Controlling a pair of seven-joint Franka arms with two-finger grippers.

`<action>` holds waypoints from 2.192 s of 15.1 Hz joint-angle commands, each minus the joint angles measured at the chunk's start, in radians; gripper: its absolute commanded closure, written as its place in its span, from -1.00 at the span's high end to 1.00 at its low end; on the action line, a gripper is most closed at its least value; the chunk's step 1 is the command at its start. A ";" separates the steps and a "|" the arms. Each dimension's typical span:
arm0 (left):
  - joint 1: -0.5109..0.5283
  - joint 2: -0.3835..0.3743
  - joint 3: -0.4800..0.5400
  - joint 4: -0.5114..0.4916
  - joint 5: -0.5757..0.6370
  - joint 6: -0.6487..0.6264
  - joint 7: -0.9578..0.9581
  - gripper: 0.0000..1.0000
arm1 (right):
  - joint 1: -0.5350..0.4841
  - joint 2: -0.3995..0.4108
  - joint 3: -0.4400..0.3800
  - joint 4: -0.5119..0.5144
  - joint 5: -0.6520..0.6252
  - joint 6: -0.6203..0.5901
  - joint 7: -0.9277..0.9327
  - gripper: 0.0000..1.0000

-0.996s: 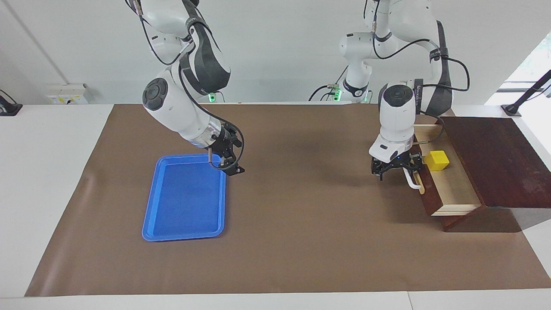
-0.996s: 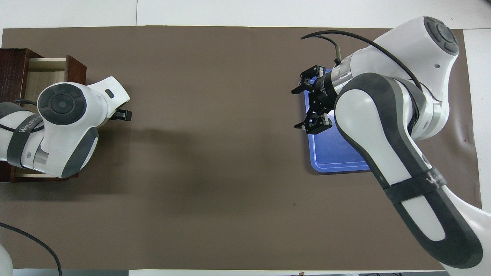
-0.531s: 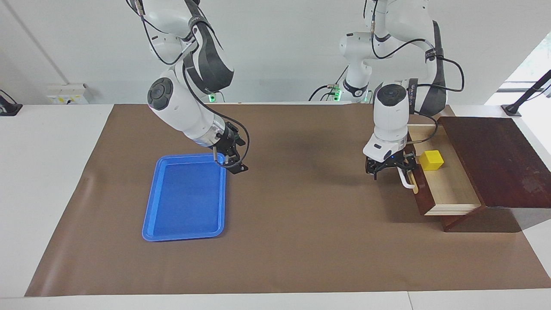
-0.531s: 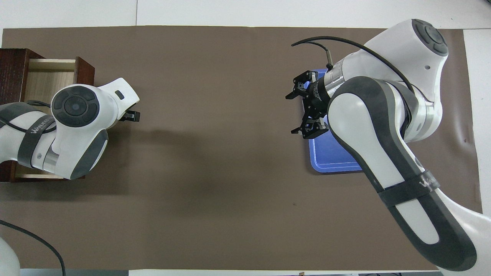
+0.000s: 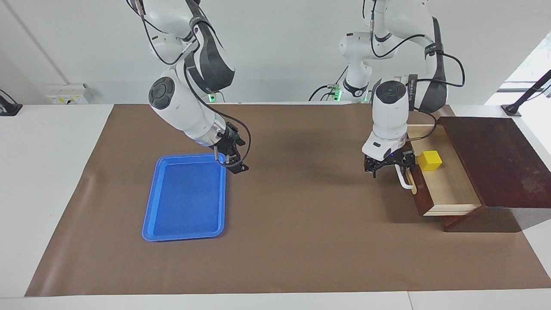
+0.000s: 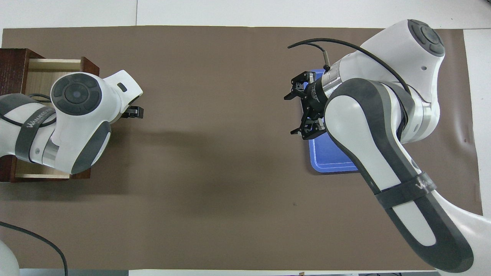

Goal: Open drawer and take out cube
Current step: 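Lower the left gripper into the open drawer and grasp the yellow cube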

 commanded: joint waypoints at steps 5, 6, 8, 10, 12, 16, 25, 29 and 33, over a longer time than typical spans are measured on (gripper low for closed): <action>0.030 0.105 0.033 0.399 -0.209 -0.344 -0.181 1.00 | 0.005 -0.005 -0.003 -0.003 -0.017 0.004 -0.029 0.96; 0.045 0.086 0.046 0.399 -0.234 -0.356 -0.226 1.00 | 0.005 -0.005 -0.003 -0.003 -0.017 0.006 -0.029 0.96; 0.108 0.035 0.061 0.380 -0.266 -0.358 -0.351 1.00 | 0.005 -0.005 -0.001 -0.003 -0.014 0.007 -0.028 0.97; 0.149 0.029 0.061 0.372 -0.268 -0.354 -0.495 1.00 | 0.006 -0.005 -0.003 0.000 -0.008 0.007 -0.023 0.98; 0.195 0.023 0.061 0.355 -0.268 -0.343 -0.609 1.00 | 0.006 -0.005 -0.001 0.006 0.000 0.007 -0.015 0.98; 0.260 -0.075 0.061 0.121 -0.268 -0.155 -0.930 1.00 | 0.045 0.004 -0.001 0.037 0.020 0.028 0.044 0.98; 0.306 -0.114 0.061 -0.071 -0.268 -0.007 -1.154 1.00 | 0.072 0.011 -0.001 0.037 0.020 0.068 0.052 0.97; 0.306 -0.109 0.061 -0.110 -0.268 0.071 -1.202 1.00 | 0.088 0.011 -0.001 0.035 0.020 0.070 0.054 0.97; 0.306 -0.105 0.061 -0.133 -0.268 0.088 -1.203 0.81 | 0.088 0.011 -0.001 0.034 0.020 0.070 0.054 0.97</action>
